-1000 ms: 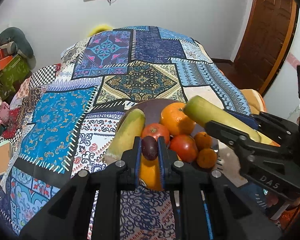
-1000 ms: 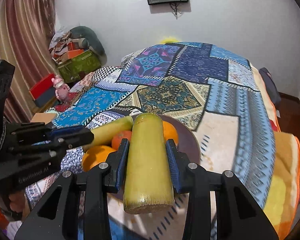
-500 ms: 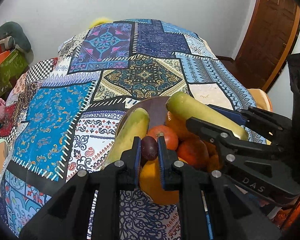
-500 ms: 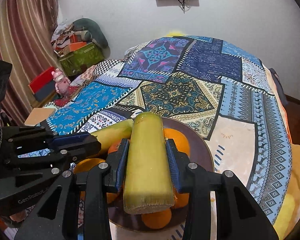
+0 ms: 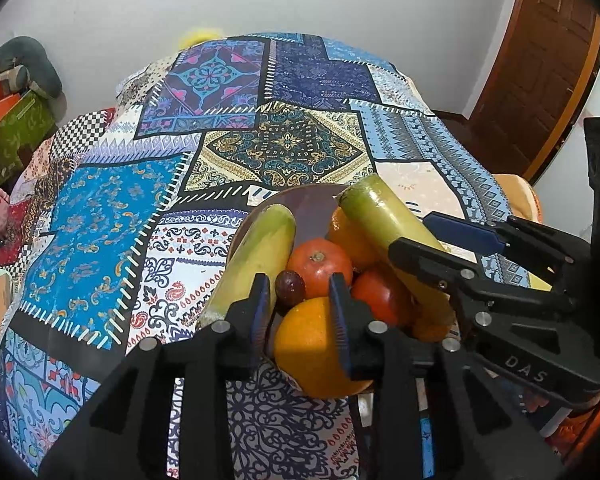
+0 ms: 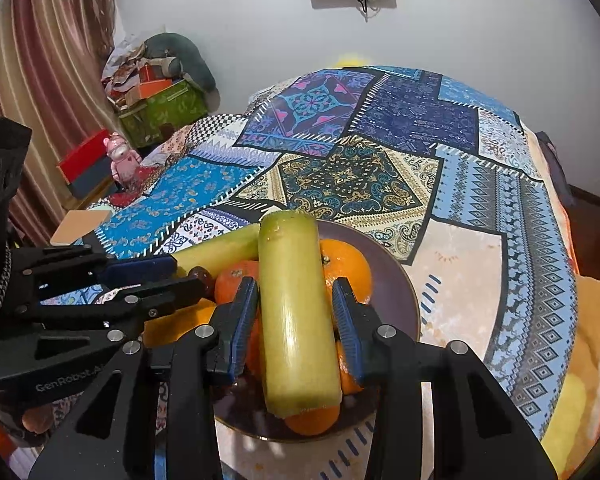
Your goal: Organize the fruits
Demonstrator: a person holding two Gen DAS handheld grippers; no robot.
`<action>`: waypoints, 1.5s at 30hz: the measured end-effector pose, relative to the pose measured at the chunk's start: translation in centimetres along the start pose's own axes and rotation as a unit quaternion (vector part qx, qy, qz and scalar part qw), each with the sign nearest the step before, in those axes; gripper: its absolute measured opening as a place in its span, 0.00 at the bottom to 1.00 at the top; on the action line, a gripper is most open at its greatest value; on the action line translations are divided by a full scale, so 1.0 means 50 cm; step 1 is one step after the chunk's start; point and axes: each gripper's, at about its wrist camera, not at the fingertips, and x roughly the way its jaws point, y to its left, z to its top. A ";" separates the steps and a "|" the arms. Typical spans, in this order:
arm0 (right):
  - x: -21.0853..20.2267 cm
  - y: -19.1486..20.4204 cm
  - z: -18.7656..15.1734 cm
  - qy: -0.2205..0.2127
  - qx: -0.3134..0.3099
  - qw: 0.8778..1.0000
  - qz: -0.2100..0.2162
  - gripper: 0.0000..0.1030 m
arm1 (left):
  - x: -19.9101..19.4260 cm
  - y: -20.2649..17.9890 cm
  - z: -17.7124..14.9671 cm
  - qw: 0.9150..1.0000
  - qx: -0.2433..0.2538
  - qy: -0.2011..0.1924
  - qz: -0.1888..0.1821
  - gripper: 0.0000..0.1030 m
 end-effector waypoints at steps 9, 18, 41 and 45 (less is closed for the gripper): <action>-0.084 -0.014 0.000 -0.032 0.020 0.999 -0.014 0.35 | -0.090 -0.005 0.003 0.999 -0.005 -0.040 -0.001 0.31; -0.278 0.012 0.012 -0.129 0.026 0.991 -0.023 0.35 | -0.294 -0.043 -0.002 0.989 0.006 -0.150 0.006 0.31; -0.520 0.137 -0.084 -0.253 0.016 0.966 -0.057 0.70 | -0.601 -0.143 -0.155 0.950 0.042 -0.310 0.018 0.62; -0.516 0.138 -0.086 -0.255 0.010 0.965 -0.066 0.77 | -0.608 -0.143 -0.168 0.948 0.040 -0.314 0.019 0.71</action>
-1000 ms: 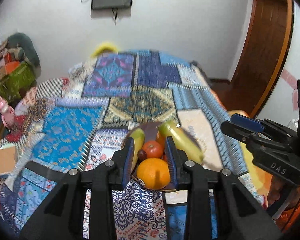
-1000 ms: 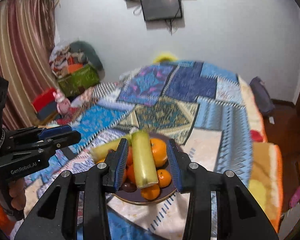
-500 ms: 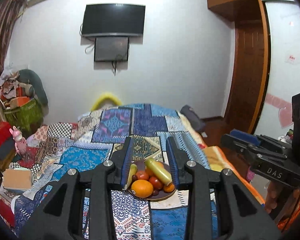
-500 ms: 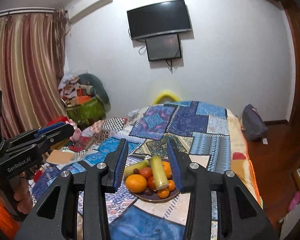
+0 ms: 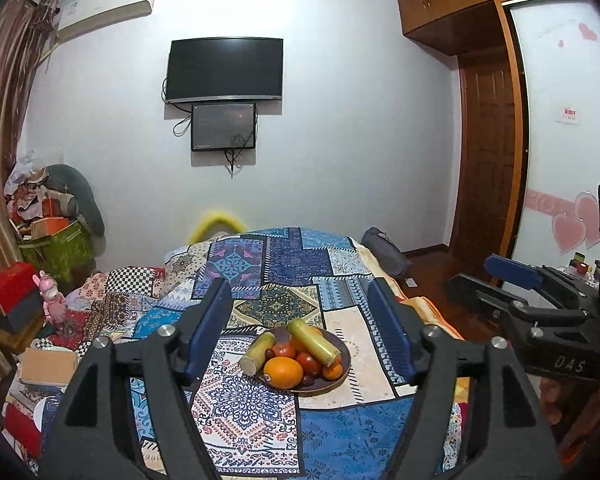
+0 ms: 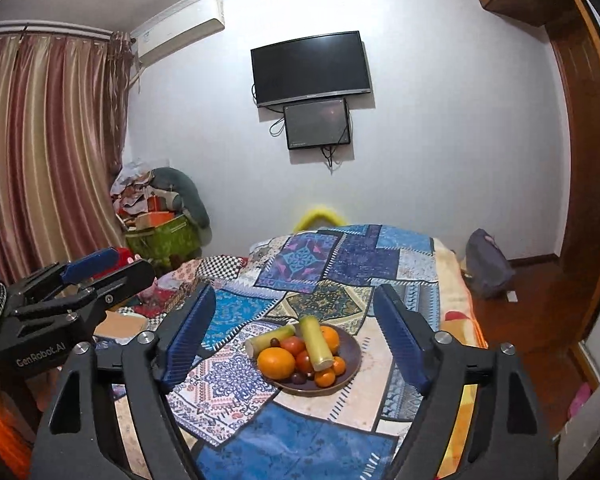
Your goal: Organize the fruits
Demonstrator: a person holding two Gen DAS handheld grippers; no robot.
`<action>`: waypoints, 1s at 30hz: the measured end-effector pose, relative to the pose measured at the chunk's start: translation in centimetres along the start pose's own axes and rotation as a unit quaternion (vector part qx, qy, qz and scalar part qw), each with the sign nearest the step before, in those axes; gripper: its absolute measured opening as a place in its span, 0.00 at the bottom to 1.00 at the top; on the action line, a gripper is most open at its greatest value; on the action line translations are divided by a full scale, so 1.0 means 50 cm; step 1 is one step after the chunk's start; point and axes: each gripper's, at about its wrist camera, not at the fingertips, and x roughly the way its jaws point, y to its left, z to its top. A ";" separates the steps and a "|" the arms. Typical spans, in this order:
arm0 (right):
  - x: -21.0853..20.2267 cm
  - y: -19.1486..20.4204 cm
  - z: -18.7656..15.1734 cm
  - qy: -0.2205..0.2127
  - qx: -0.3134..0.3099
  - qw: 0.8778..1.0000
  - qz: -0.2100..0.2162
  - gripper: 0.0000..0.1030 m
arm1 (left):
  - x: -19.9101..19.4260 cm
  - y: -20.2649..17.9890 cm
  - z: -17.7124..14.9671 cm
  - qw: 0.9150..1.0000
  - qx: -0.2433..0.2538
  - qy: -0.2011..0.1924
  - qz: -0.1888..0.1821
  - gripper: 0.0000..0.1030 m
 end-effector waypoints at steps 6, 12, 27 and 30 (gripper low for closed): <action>-0.017 0.015 -0.005 -0.013 -0.013 1.000 -0.012 0.93 | -0.009 0.002 -0.003 1.000 -0.007 -0.002 0.000 0.78; -0.031 0.015 -0.002 -0.029 -0.012 0.999 -0.024 1.00 | -0.023 0.003 -0.007 1.000 -0.008 -0.010 0.007 0.87; -0.053 0.012 -0.004 -0.045 0.000 0.999 -0.029 1.00 | -0.043 0.003 -0.004 1.000 -0.008 -0.027 0.015 1.00; -0.058 0.011 -0.003 -0.047 0.001 0.998 -0.030 1.00 | -0.045 0.002 -0.002 0.999 -0.006 -0.029 0.018 1.00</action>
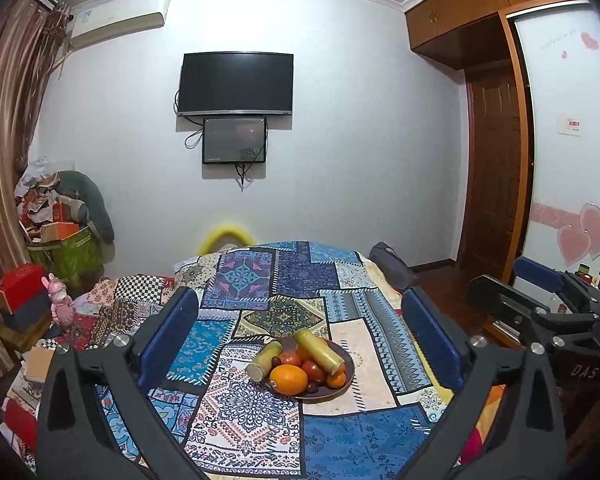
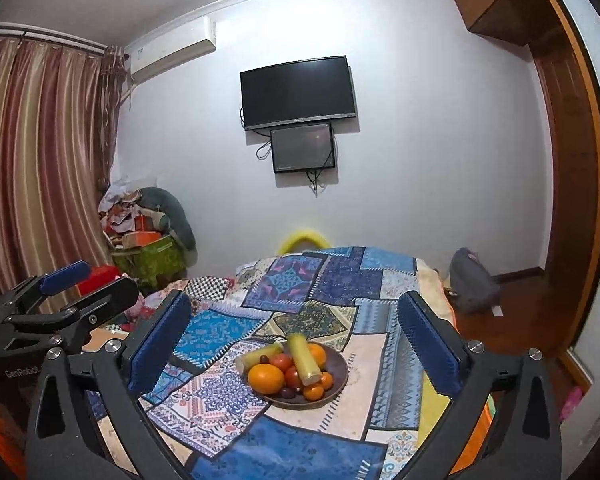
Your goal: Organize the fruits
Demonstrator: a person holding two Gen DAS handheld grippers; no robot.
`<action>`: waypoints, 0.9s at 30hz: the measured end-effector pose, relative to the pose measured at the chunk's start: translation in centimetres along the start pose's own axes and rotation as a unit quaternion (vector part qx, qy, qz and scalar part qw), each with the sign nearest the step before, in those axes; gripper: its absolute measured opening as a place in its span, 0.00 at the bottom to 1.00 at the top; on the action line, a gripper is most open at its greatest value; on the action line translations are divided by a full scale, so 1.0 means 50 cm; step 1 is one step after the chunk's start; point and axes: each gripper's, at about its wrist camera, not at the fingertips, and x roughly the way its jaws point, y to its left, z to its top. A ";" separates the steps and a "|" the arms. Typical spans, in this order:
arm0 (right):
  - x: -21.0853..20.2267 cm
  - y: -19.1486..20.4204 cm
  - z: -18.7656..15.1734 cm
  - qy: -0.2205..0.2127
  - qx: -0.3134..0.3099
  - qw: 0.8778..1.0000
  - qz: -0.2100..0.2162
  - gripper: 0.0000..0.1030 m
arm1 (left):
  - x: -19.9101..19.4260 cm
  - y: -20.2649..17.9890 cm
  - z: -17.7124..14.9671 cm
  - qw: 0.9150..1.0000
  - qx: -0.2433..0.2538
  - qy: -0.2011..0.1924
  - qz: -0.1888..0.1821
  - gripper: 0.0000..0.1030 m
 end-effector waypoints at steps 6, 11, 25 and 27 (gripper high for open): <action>-0.004 -0.004 0.004 -0.005 0.006 1.000 -0.003 1.00 | -0.002 -0.001 0.005 1.000 -0.002 -0.002 -0.004 1.00; -0.012 -0.006 0.009 -0.010 0.008 1.000 -0.006 1.00 | -0.004 0.000 0.008 1.000 -0.005 -0.002 -0.007 1.00; -0.020 -0.005 0.013 -0.016 0.008 1.000 -0.002 1.00 | -0.006 0.001 0.013 1.000 -0.006 -0.001 -0.012 1.00; -0.020 -0.004 0.012 -0.016 0.007 1.000 -0.002 1.00 | -0.006 0.001 0.013 1.000 -0.007 -0.002 -0.012 1.00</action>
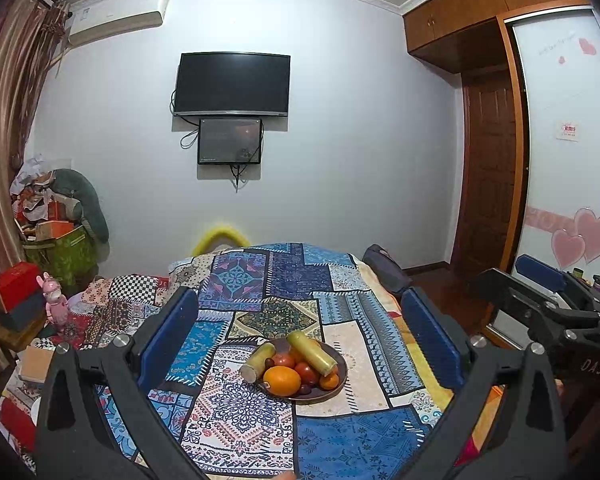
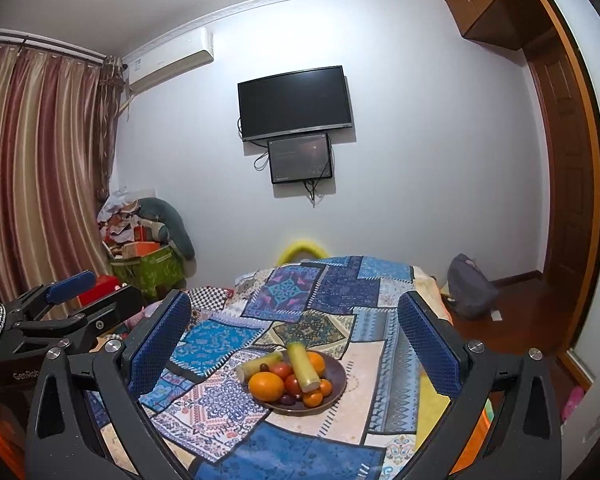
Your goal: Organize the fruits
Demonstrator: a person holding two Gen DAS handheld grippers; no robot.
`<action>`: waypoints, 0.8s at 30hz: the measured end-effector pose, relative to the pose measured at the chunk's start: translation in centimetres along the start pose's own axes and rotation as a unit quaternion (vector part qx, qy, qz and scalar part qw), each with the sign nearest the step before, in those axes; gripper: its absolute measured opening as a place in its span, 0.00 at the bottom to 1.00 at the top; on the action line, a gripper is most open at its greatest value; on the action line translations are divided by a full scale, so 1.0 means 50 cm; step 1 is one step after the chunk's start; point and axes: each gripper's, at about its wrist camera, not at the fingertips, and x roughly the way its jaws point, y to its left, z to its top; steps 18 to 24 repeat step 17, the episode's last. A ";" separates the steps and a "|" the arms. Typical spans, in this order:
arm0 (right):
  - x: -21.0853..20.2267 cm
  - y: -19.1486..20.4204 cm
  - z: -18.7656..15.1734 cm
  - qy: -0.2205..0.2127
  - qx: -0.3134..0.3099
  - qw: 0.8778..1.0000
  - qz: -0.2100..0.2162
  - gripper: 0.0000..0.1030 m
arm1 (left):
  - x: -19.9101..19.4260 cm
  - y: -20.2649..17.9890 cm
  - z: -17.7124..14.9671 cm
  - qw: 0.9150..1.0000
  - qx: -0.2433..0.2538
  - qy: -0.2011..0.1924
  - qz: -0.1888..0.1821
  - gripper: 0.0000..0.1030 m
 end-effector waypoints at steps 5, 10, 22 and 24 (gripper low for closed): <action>0.001 -0.001 0.001 0.000 0.000 1.000 0.000 1.00 | 0.000 0.000 -0.002 1.000 0.003 0.001 -0.001 1.00; 0.003 -0.001 0.001 0.000 -0.001 1.000 0.000 1.00 | -0.001 -0.003 -0.005 1.000 0.003 -0.001 -0.001 1.00; 0.006 0.001 0.000 0.003 -0.005 1.000 -0.001 1.00 | -0.001 -0.001 -0.007 1.000 0.002 0.001 -0.001 1.00; 0.006 0.001 0.000 0.003 -0.005 1.000 -0.001 1.00 | -0.001 -0.001 -0.007 1.000 0.002 0.001 -0.001 1.00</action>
